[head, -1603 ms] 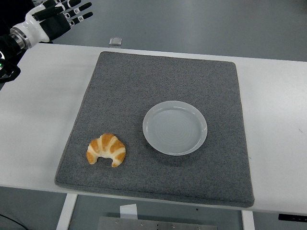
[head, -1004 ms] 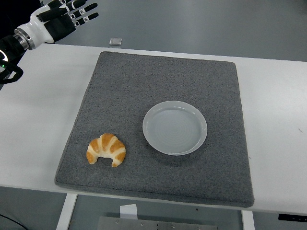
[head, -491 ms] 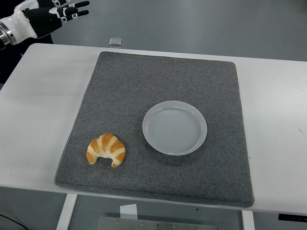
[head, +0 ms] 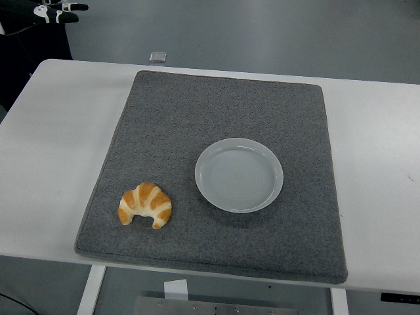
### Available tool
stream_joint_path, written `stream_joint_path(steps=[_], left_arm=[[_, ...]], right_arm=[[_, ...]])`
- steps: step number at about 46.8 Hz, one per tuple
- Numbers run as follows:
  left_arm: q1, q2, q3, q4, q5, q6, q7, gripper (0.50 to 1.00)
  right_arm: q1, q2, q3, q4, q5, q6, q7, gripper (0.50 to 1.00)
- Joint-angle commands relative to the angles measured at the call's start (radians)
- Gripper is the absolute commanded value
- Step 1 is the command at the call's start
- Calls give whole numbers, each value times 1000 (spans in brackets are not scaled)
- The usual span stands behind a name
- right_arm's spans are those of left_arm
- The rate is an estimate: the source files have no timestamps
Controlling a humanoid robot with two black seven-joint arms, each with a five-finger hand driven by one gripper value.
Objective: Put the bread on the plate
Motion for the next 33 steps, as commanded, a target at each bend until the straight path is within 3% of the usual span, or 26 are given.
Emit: stream_joint_path(steps=[1, 8, 18, 33], left_arm=[[-9, 4, -1, -12, 46, 0, -1, 992], [-20, 18, 0, -65, 95, 0, -1, 990], [-12, 52, -32, -226, 250, 0, 0, 986], [0, 145, -29, -388, 302, 0, 7, 984]], right_arm=[[0, 0, 0, 0, 0, 0, 0, 952], [0, 0, 0, 0, 0, 0, 0, 952], [0, 0, 0, 0, -1, 0, 0, 952], [0, 0, 0, 0, 0, 0, 0, 952]])
